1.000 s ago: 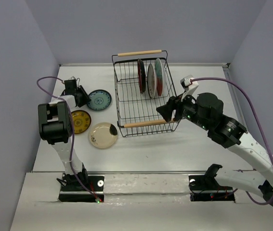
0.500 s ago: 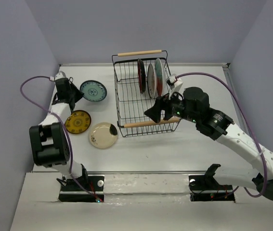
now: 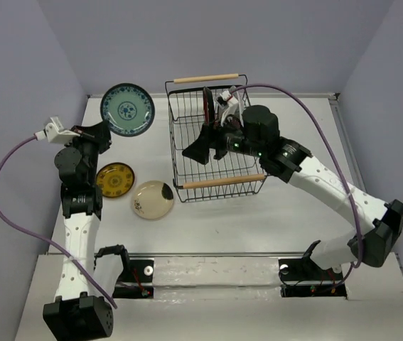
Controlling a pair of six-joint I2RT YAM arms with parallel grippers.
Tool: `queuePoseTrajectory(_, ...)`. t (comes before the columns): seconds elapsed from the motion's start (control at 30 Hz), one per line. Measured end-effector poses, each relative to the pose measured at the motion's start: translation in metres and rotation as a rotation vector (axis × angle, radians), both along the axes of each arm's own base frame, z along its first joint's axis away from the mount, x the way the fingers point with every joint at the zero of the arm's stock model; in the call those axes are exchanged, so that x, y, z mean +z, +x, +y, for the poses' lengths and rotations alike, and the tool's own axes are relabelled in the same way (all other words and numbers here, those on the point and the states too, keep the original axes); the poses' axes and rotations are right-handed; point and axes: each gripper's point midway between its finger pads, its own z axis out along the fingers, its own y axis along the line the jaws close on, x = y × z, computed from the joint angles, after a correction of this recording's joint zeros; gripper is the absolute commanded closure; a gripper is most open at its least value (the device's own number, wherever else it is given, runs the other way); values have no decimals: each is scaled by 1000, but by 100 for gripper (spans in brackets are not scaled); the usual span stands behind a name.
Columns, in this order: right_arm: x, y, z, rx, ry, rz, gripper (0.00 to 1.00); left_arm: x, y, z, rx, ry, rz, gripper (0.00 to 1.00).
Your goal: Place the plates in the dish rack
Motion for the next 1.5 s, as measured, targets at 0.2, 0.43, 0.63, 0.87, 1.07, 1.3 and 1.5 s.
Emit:
queuePoseTrajectory(0.2,-14,31,37,1,3,68,13,-17,-16,-48,-259,-55,8,94)
queuePoseTrajectory(0.43,-34,51,48,-41,-9,116,22,-46,-38,-87,-484,-106,59,94)
queuePoseTrajectory(0.63,-35,58,51,-58,13,134,93,-47,-56,-104,-595,-97,33,73)
queuePoseTrajectory(0.87,-36,70,47,-127,23,147,93,-69,-68,-118,-674,-78,56,1)
queuePoseTrajectory(1.07,-23,116,28,-381,-34,96,93,-90,-78,-144,-691,54,145,1)
queuePoseTrajectory(1.3,-5,180,2,-715,-131,-22,93,-61,-99,-155,-646,237,96,1)
queuePoseTrajectory(1.5,-19,221,0,-927,-306,-146,93,-44,-114,-159,-619,341,42,1)
